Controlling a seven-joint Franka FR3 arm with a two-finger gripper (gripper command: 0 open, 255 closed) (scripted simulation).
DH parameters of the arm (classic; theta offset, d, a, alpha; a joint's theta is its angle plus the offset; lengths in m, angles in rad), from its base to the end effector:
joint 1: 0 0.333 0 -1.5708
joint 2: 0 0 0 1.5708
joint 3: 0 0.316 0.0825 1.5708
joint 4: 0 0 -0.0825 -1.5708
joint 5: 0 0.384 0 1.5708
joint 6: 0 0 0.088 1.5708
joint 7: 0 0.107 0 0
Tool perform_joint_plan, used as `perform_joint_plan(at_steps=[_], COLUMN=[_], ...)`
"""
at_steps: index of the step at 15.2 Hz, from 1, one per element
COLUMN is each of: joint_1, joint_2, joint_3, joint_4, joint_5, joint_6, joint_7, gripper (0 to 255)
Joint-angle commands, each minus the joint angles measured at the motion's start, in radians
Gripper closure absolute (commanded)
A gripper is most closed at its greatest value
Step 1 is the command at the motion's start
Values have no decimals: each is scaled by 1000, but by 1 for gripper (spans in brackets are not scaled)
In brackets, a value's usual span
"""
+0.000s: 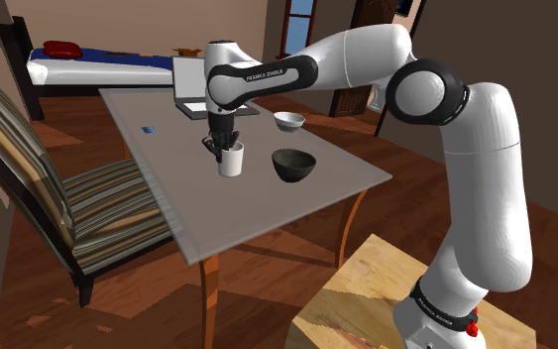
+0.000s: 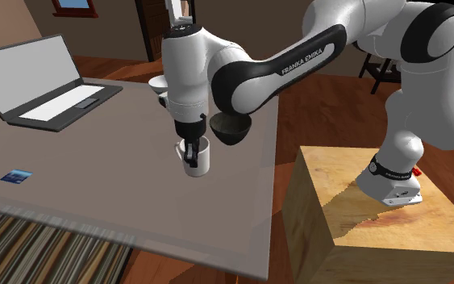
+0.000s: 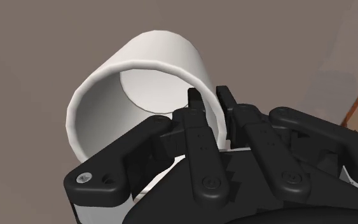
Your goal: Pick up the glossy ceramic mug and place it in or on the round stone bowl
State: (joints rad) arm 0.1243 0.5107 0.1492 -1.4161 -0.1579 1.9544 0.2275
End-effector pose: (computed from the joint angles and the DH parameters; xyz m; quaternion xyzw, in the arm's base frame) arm 0.6872 0.1623 0.4105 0.9983 0.0413 0.0256 0.0321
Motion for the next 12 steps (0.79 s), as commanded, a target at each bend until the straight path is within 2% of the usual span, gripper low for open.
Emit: perform_joint_plan(at_steps=[1,12], joint_1=[-2,4], joint_2=[-7,-17], joint_3=[0,3], joint_4=[19,150], joint_5=[2,9], joint_6=[-25,-166], joint_7=[-6,-20], gripper=[255,255])
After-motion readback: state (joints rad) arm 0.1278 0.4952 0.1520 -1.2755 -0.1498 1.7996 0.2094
